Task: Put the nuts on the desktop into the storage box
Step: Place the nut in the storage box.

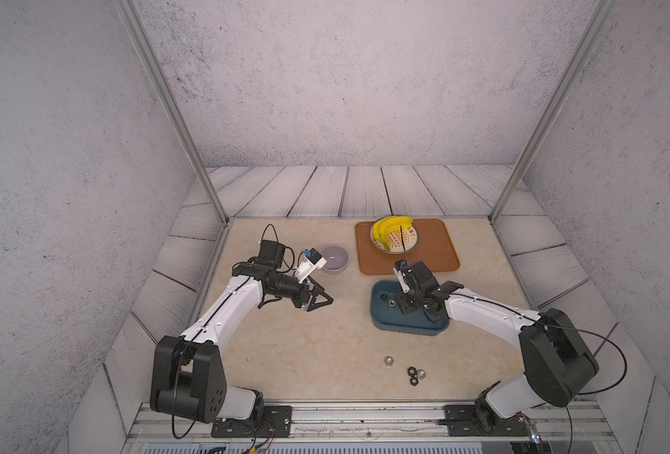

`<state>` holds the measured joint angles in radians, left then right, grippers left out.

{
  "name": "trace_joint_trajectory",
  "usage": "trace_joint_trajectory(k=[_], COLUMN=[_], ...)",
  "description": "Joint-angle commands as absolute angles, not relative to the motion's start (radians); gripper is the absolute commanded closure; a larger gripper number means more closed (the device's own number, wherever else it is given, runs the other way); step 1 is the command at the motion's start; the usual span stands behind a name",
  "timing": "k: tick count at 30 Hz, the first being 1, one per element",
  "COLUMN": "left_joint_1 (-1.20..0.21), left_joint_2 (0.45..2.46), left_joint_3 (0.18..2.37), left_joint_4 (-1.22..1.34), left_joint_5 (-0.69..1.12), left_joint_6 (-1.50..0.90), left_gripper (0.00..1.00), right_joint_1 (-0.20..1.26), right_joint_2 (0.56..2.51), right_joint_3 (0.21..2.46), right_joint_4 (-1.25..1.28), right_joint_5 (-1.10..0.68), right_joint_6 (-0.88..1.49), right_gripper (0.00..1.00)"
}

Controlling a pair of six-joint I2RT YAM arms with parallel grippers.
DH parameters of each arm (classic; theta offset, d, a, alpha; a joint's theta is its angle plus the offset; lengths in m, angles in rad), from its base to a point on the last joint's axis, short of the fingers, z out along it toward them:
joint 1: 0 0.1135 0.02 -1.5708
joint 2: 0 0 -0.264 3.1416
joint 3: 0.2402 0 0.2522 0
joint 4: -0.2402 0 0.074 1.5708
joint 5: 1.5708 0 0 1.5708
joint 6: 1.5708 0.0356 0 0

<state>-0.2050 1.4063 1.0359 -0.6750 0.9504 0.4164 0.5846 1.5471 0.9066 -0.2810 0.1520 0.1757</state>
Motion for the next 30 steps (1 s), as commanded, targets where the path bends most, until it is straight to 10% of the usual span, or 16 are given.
trace_joint_trajectory(k=[1, 19, 30], left_joint_1=[-0.163, -0.084, -0.079], left_joint_2=[1.379, 1.354, 1.345], left_joint_3=[1.003, 0.980, 0.964], left_joint_4=[-0.660, -0.655, -0.639], left_joint_5=[0.933, 0.983, 1.014], left_joint_6=[0.453, 0.437, 0.426], left_gripper=[0.28, 0.29, 0.29], right_joint_1=[0.581, 0.580, 0.580], right_joint_2=[1.578, 1.751, 1.763], right_joint_3=[0.927, 0.995, 0.986], right_joint_4=[-0.229, -0.178, -0.173], right_joint_5=[0.174, 0.224, 0.231], right_joint_6=[0.209, 0.266, 0.288], right_gripper=[0.98, 0.99, 0.71])
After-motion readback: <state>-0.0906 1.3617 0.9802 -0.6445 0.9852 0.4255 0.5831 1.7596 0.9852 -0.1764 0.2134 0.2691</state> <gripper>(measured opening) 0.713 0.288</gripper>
